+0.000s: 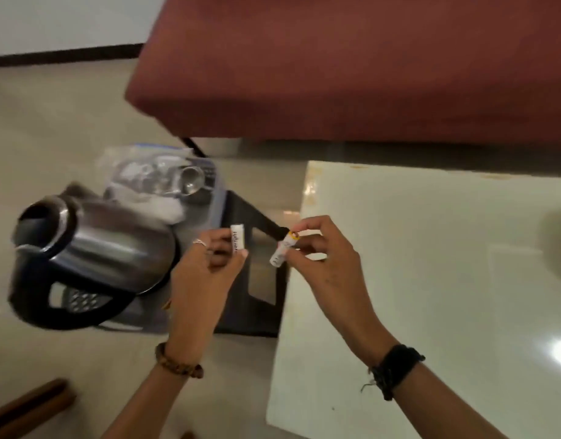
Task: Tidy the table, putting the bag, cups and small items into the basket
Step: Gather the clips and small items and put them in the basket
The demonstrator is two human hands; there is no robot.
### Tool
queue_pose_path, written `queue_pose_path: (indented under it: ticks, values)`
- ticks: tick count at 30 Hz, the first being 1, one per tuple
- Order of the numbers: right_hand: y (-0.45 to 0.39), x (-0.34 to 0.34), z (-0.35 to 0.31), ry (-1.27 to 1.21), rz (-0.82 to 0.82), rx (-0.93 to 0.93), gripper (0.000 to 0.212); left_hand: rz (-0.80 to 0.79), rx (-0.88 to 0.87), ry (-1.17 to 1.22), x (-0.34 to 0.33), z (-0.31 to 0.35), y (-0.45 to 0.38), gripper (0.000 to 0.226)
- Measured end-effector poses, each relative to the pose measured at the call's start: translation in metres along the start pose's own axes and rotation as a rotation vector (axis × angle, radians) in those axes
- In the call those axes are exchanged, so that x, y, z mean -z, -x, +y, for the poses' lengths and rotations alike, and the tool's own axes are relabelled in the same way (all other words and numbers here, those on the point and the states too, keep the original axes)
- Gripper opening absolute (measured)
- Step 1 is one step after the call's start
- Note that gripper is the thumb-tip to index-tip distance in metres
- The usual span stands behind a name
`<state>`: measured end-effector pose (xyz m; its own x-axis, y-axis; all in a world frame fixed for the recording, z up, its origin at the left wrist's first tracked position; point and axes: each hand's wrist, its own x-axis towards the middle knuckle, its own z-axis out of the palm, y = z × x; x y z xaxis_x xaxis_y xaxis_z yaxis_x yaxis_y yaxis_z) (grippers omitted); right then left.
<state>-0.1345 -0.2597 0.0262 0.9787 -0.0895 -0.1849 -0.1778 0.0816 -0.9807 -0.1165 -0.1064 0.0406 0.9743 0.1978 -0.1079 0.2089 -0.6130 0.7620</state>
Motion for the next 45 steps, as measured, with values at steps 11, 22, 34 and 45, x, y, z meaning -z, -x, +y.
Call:
queue_pose_path:
  ticks: [11, 22, 34, 45]
  values:
    - [-0.025, -0.170, 0.059, 0.924, -0.466, 0.283, 0.016, -0.167, 0.310, -0.354, 0.080, -0.155, -0.018, 0.021]
    - [-0.019, -0.180, 0.077, 1.330, -0.459, 0.427, 0.019, -0.345, 0.305, -0.538, 0.063, -0.153, -0.030, 0.034]
    - [0.010, 0.053, 0.059, 0.708, -0.045, 0.037, 0.011, -0.159, -0.284, -0.184, -0.079, -0.011, 0.046, 0.012]
    - [0.141, 0.414, 0.078, 0.585, 0.685, -0.323, 0.008, -0.886, -0.336, -0.011, -0.399, 0.180, 0.204, 0.016]
